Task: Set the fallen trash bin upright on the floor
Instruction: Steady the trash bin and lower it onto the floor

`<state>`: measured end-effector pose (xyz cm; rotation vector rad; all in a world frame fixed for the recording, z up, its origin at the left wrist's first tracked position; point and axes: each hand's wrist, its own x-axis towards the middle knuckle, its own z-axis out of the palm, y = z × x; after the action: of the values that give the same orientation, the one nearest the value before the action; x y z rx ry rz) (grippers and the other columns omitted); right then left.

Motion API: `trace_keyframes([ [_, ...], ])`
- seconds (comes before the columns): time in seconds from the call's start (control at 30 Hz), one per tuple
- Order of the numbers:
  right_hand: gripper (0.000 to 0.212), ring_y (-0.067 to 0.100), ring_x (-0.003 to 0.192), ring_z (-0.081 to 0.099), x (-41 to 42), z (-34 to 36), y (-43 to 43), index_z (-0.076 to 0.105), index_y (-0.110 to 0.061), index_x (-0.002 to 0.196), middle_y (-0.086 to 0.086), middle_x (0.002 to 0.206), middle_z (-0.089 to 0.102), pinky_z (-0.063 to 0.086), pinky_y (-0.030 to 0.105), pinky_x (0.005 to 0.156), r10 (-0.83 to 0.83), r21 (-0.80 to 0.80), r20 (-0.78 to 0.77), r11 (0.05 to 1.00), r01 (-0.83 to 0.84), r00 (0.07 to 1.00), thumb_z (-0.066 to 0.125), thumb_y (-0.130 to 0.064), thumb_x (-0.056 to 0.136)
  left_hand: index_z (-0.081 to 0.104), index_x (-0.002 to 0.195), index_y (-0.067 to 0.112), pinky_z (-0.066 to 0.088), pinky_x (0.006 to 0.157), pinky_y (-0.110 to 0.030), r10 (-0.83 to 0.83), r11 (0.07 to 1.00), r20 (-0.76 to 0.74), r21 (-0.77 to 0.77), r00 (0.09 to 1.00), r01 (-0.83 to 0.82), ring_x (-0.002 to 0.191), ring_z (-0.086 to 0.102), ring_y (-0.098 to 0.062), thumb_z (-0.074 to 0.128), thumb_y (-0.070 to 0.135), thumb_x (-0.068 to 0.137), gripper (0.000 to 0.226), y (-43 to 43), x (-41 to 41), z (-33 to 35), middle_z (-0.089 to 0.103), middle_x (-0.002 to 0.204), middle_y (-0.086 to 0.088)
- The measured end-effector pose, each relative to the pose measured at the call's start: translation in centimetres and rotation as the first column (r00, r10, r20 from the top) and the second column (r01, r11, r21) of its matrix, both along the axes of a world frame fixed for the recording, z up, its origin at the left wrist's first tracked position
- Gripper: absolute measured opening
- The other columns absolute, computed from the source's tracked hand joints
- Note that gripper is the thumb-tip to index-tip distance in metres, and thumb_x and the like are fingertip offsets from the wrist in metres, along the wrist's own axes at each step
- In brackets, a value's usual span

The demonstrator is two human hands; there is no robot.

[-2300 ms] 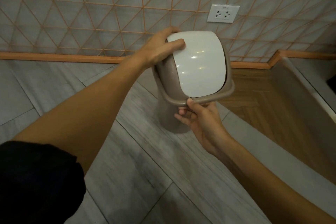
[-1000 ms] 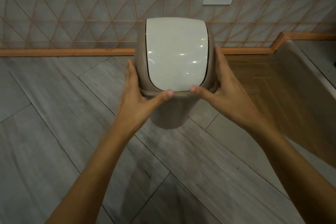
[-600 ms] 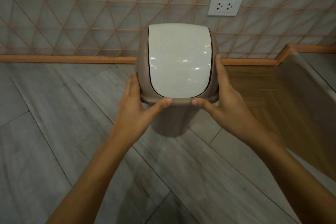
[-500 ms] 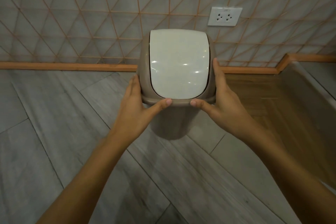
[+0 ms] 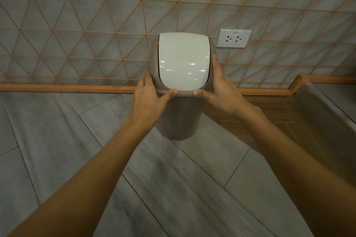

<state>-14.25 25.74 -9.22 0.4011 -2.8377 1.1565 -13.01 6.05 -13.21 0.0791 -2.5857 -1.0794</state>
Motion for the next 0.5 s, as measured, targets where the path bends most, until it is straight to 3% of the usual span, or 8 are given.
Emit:
trace_keyframes([
  [0.5, 0.107, 0.037, 0.139, 0.031, -5.8, 0.1, -1.2, -0.016, -0.016, 0.151, 0.021, 0.153, 0.027, 0.027, 0.038, 0.112, -0.102, 0.087, 0.053, 0.991, 0.097, 0.993, 0.068, -0.028, 0.085, 0.041, 0.137, 0.001, 0.049, 0.1, -0.049, 0.005, 1.0, 0.074, 0.03, 0.997, -0.007, 0.127, 0.05, -0.034, 0.074, 0.051, 0.076, 0.086, 0.0, -5.7, 1.2, 0.052, 0.138, -0.016],
])
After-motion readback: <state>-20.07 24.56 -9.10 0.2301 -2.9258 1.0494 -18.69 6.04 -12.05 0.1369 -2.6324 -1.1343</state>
